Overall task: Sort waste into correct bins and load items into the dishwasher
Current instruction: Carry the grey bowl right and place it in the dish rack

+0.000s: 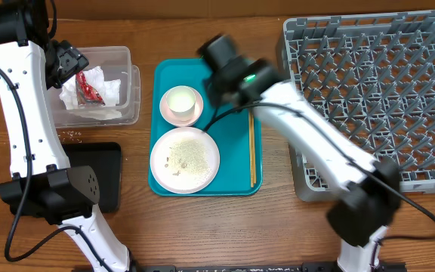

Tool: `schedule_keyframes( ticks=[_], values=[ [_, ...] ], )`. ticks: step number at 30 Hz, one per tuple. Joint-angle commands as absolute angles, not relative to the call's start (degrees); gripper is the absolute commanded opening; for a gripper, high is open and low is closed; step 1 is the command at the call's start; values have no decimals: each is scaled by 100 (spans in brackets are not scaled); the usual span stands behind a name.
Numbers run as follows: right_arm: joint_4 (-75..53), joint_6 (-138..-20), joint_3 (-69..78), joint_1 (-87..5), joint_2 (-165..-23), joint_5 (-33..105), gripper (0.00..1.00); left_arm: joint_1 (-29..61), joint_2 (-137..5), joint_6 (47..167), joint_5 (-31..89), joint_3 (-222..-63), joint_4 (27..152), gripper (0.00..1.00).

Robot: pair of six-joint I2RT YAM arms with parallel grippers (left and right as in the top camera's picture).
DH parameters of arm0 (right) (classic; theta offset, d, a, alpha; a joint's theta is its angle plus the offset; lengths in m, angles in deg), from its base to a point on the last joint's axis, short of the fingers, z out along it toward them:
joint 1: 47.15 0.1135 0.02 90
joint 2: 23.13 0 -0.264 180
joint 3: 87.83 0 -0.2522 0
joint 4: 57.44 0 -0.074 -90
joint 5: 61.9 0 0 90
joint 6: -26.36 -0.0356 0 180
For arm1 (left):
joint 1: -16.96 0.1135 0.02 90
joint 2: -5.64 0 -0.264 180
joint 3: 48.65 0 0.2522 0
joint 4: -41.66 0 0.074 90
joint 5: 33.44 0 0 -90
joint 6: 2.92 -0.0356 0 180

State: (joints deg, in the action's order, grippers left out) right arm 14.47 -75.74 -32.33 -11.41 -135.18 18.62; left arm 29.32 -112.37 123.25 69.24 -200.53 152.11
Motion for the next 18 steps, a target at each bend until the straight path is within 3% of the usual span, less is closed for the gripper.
schedule_keyframes(
  ticks=[1, 11, 18],
  values=[
    [1600, -7764, -3545, -1803, -12913, 2142, 4, 2883, -11183, 12438, 7003, -20040, 15222, 100],
    [2448, -7635, -3412, -4907, -12731, 7123, 4, 2883, -11183, 12438, 7005, -20040, 15222, 100],
    [2927, -6800, -3051, -6511, -12740, 8688, 4, 2883, -11183, 12438, 7003, -20040, 15222, 100]
  ],
)
